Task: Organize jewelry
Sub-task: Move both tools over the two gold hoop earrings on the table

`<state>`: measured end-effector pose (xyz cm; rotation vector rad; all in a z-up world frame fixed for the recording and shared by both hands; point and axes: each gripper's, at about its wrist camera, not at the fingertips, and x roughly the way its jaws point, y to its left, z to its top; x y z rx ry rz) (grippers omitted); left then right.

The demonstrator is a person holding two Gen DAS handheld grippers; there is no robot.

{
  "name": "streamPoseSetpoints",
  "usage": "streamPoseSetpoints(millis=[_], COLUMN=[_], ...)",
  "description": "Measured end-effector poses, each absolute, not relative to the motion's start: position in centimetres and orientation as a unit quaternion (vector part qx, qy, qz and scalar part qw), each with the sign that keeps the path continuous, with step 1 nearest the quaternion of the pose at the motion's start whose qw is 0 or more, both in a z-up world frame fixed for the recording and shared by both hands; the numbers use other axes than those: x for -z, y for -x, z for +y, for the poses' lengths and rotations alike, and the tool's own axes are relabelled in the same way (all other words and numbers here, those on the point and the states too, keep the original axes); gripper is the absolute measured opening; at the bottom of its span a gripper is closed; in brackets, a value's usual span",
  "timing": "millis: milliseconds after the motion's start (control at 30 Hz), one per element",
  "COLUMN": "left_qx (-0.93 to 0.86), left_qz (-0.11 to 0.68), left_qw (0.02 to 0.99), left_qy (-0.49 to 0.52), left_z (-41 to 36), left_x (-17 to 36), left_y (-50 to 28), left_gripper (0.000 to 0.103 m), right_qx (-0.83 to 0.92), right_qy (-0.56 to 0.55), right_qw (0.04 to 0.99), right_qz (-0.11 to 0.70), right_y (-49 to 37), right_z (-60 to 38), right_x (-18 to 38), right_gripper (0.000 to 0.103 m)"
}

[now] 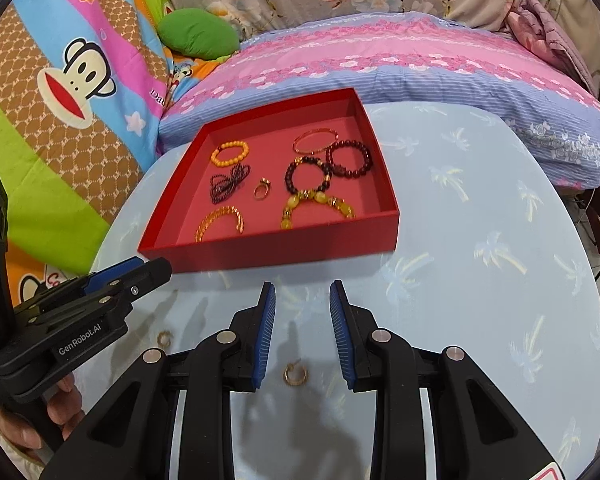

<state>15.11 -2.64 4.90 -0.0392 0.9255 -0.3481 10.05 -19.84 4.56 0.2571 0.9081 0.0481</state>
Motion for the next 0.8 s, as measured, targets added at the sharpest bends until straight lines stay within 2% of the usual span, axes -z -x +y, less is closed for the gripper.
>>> streamPoseSetpoints(millis=[433, 800], left_qx=[0.157, 0.154], left_qz=[0.473, 0.486], left_qw=[0.867, 0.860], left_qy=[0.012, 0.011], left_z=[-1.7, -1.0], left_x=[-2.4, -1.1], left_y=[-11.8, -10.8], left_gripper=[0.037, 0.037], right_qx=[-0.036, -0.034], right_qy=[-0.098, -0.080], right_qw=[0.878, 0.872], right_qz=[0.467, 0.481], right_y=[-6.5, -6.7], right_z=[-17.7, -16.8], right_x=[-1.5, 0.3], right_gripper=[0.028, 0.028])
